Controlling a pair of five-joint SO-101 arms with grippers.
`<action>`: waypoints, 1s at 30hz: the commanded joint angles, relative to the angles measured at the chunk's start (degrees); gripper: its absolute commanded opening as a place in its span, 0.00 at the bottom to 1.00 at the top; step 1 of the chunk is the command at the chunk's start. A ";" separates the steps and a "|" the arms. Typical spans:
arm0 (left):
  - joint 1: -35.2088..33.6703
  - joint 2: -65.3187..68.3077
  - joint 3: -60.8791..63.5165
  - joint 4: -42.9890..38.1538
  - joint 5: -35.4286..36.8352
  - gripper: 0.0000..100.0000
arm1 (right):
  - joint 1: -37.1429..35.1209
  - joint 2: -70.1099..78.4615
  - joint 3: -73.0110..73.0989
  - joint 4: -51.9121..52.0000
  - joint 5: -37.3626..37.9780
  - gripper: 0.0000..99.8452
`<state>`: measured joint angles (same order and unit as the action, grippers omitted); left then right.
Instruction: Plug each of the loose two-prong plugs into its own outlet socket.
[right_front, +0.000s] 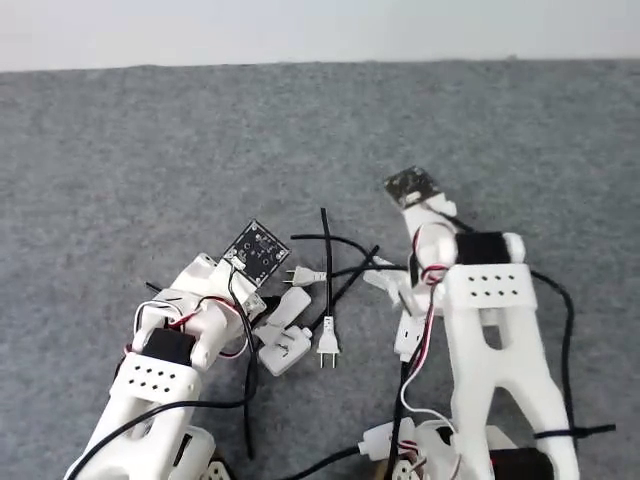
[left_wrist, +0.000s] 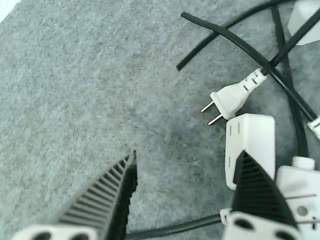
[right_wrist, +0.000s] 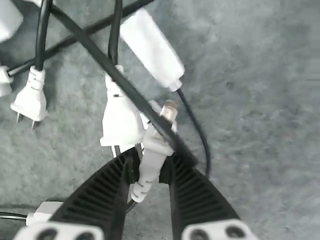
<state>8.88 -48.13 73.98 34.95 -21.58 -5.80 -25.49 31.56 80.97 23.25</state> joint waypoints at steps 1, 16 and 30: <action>0.09 0.18 -0.40 -1.49 0.44 0.30 | 0.48 -0.48 -7.21 3.82 0.62 0.01; 0.09 0.18 -0.31 -1.41 0.44 0.30 | -8.40 4.97 15.65 -14.20 0.62 0.01; 2.29 0.18 0.66 -1.49 -0.62 0.30 | -8.31 14.55 17.41 -14.99 1.05 0.01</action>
<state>9.14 -48.13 74.86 34.95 -21.58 -13.63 -14.51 47.91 66.29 23.43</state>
